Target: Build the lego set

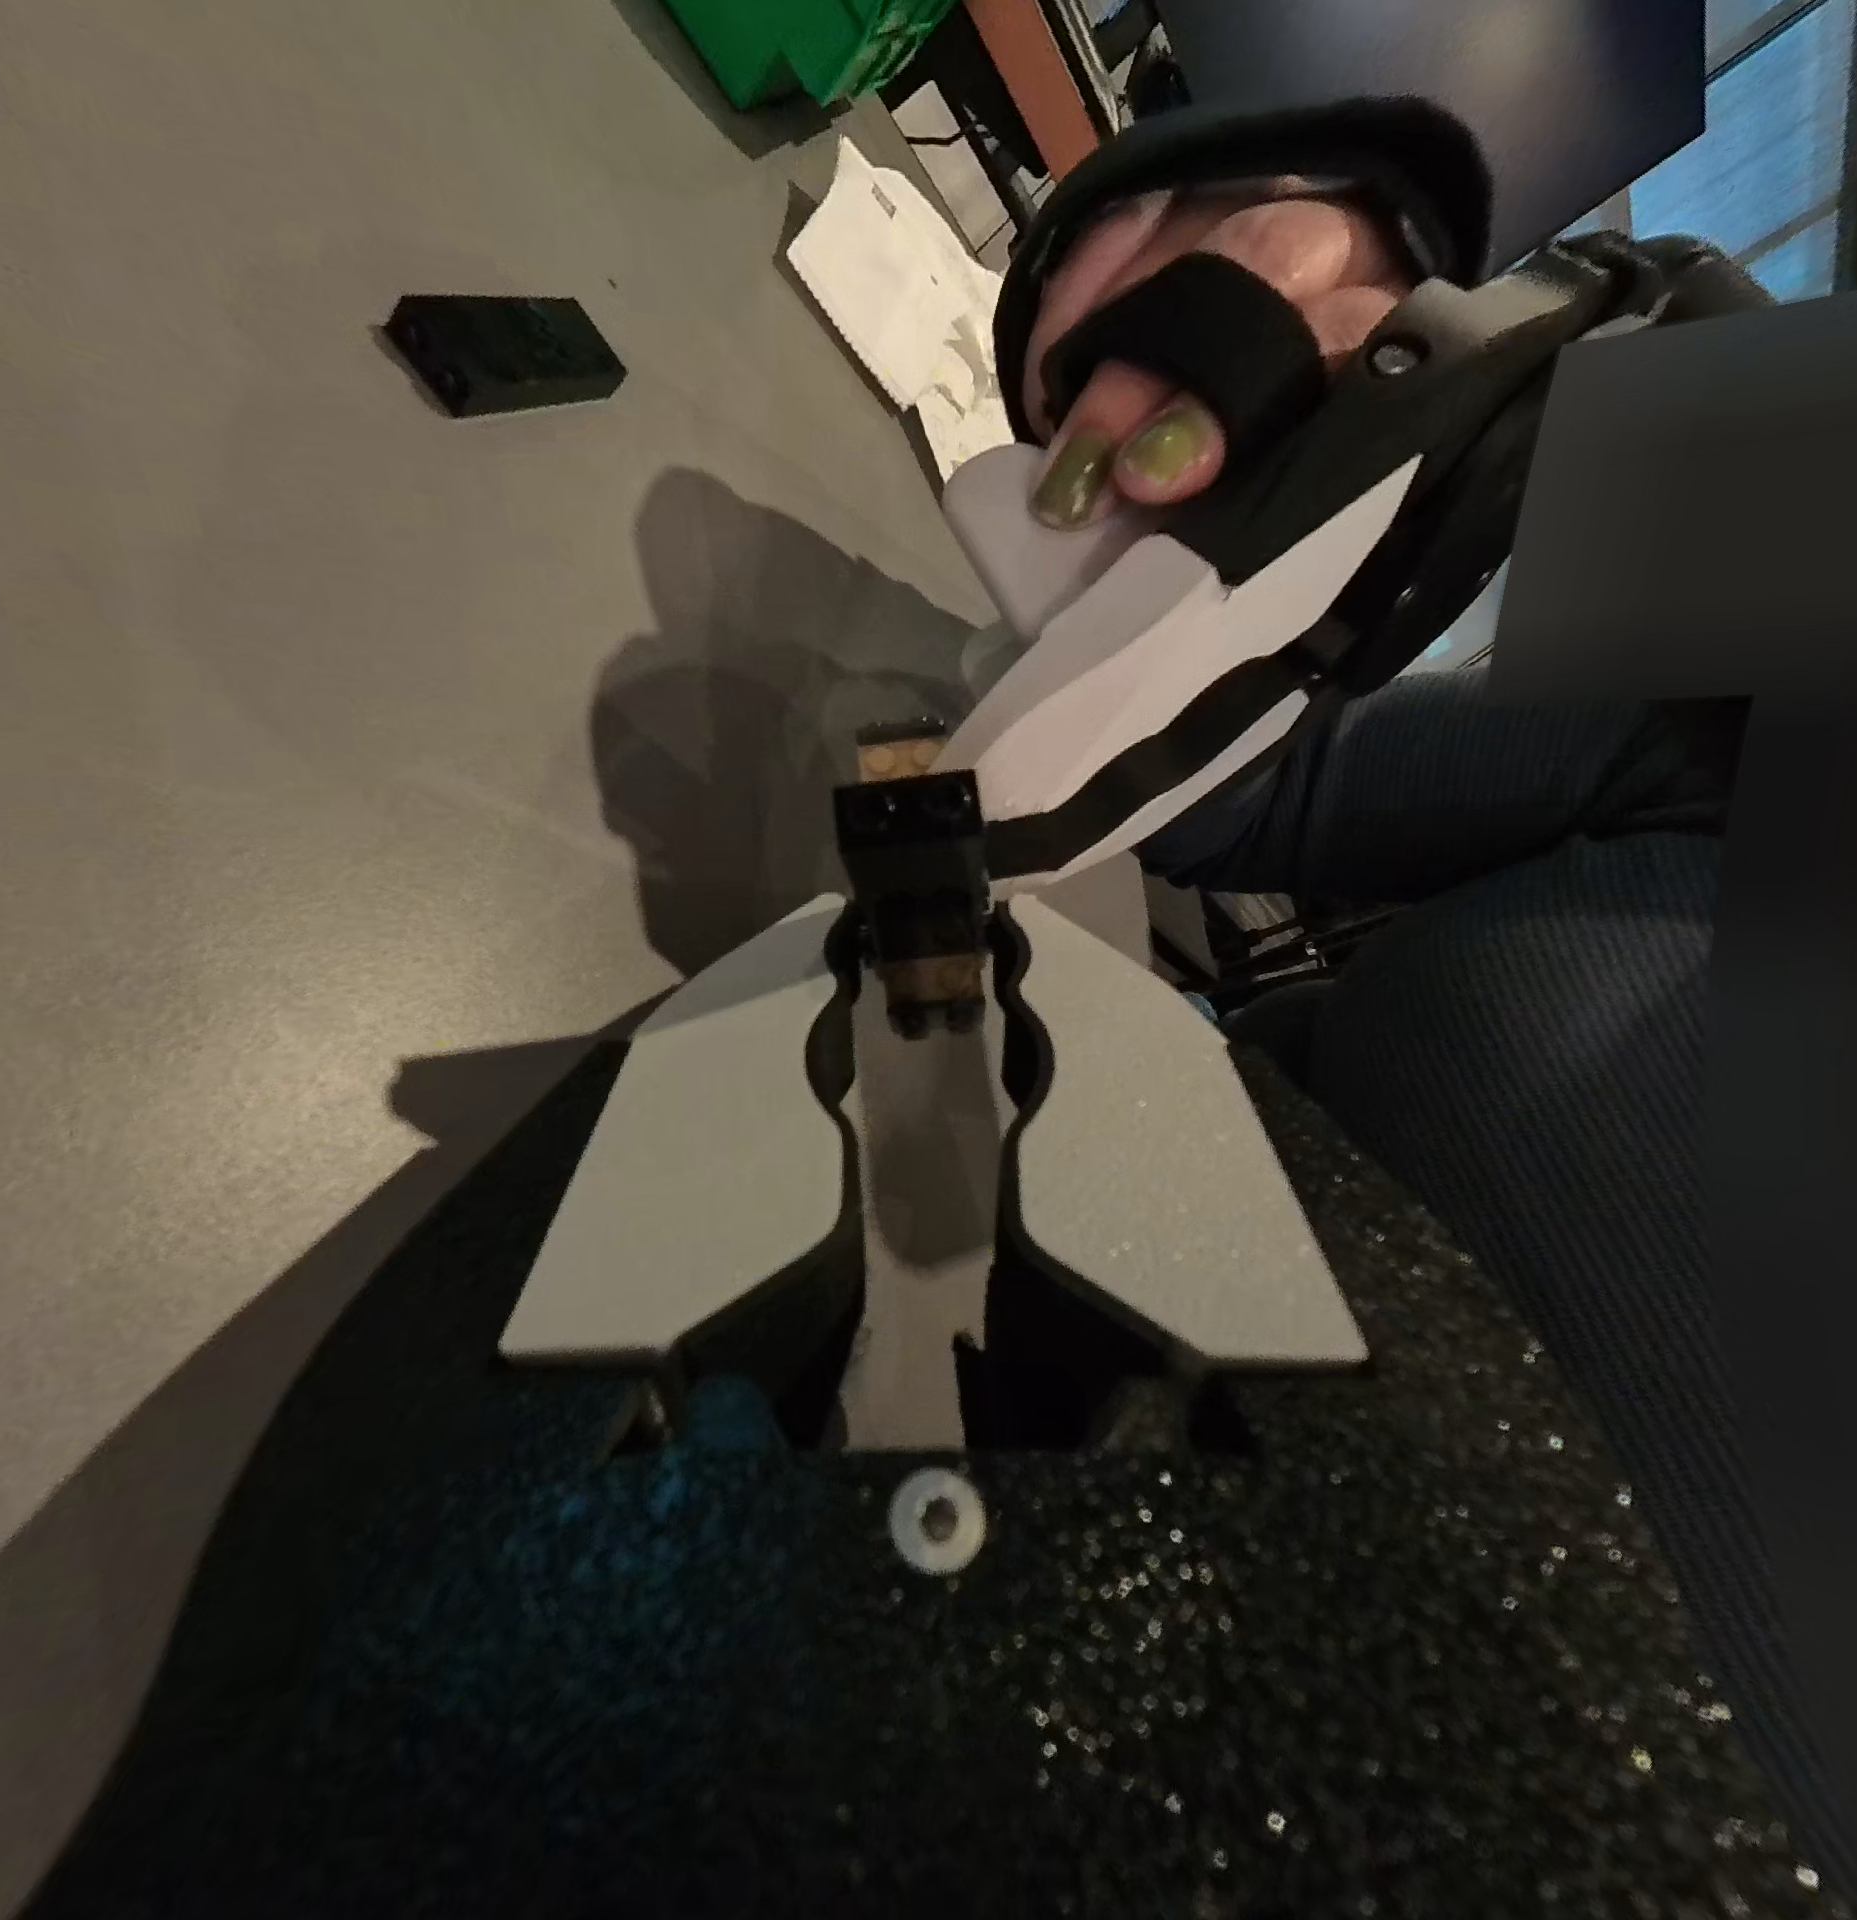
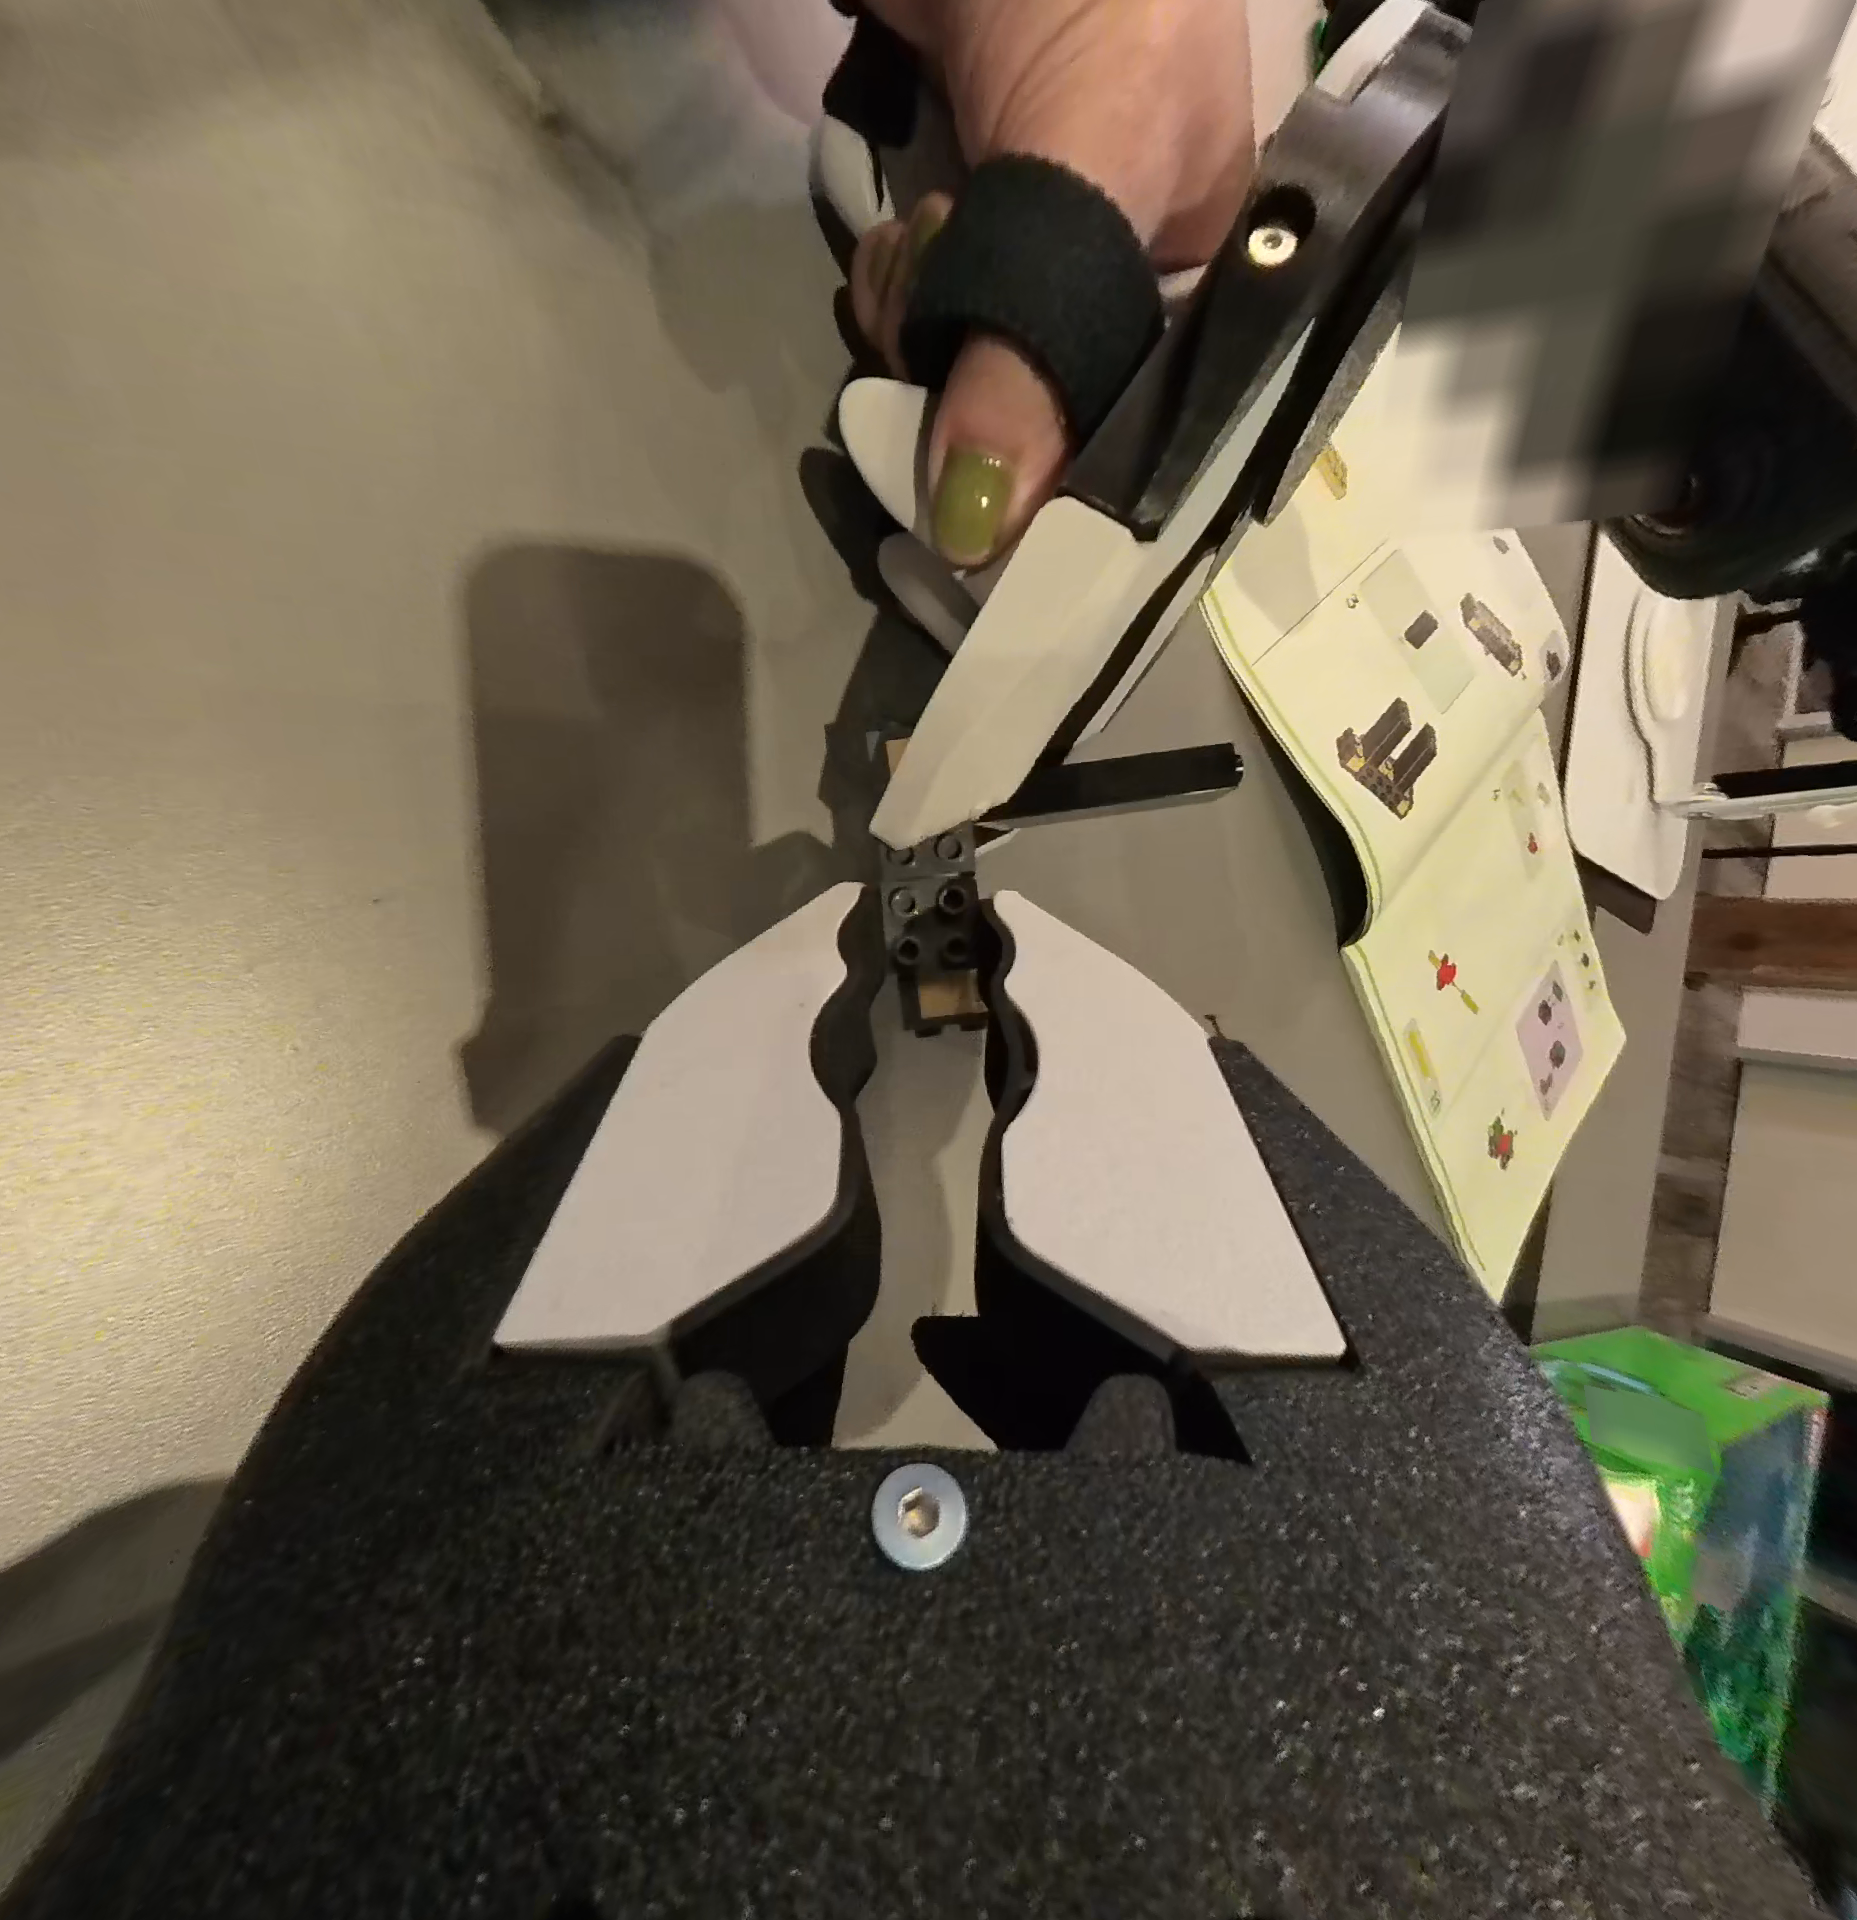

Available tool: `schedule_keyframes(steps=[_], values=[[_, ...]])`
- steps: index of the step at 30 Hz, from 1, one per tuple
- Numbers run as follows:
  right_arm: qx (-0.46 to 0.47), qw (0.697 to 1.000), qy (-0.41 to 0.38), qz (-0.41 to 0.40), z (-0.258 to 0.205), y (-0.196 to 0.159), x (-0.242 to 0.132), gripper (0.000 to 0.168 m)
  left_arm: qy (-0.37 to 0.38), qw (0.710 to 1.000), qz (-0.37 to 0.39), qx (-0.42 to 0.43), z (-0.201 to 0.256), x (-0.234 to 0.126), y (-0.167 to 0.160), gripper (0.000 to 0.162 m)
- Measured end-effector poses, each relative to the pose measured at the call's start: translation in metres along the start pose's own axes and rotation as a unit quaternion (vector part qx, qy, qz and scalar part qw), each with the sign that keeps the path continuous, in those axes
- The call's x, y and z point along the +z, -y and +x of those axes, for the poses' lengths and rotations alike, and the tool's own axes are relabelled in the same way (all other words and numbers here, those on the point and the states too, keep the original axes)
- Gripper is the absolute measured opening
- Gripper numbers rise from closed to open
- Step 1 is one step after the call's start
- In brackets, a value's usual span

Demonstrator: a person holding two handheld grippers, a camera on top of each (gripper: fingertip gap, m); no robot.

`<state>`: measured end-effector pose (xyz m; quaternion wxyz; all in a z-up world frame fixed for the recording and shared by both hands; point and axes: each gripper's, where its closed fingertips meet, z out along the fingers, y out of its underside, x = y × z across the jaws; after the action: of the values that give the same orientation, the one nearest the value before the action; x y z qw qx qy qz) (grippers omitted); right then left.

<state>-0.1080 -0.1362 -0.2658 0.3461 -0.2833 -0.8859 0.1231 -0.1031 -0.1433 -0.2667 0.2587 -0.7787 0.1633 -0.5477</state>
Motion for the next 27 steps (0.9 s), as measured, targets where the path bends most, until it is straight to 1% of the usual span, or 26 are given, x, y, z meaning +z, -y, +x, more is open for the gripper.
schedule_keyframes(steps=[1,6,8,11,22,27], values=[[-0.001,1.0,-0.001,0.001,0.0,0.0,0.0,0.017,0.0,1.0,0.001,-0.001,0.0,0.0,0.0,0.024],[-0.022,0.999,-0.032,0.004,0.006,0.0,-0.001,0.017,-0.003,1.0,0.023,-0.002,0.0,-0.002,0.006,0.025],[-0.02,0.999,-0.043,0.011,0.009,0.0,-0.001,0.017,-0.006,0.999,0.031,-0.001,0.001,-0.003,0.008,0.03],[-0.026,0.997,-0.061,0.027,0.013,0.002,-0.003,0.017,0.0,0.999,0.036,0.002,0.0,-0.003,0.009,0.027],[-0.022,0.997,-0.069,0.034,0.015,0.001,-0.001,0.017,0.017,0.999,0.041,0.02,-0.002,-0.005,0.011,0.026],[-0.028,0.995,-0.085,0.035,0.018,0.001,-0.003,0.018,0.017,0.998,0.045,0.031,-0.001,-0.006,0.012,0.026]])
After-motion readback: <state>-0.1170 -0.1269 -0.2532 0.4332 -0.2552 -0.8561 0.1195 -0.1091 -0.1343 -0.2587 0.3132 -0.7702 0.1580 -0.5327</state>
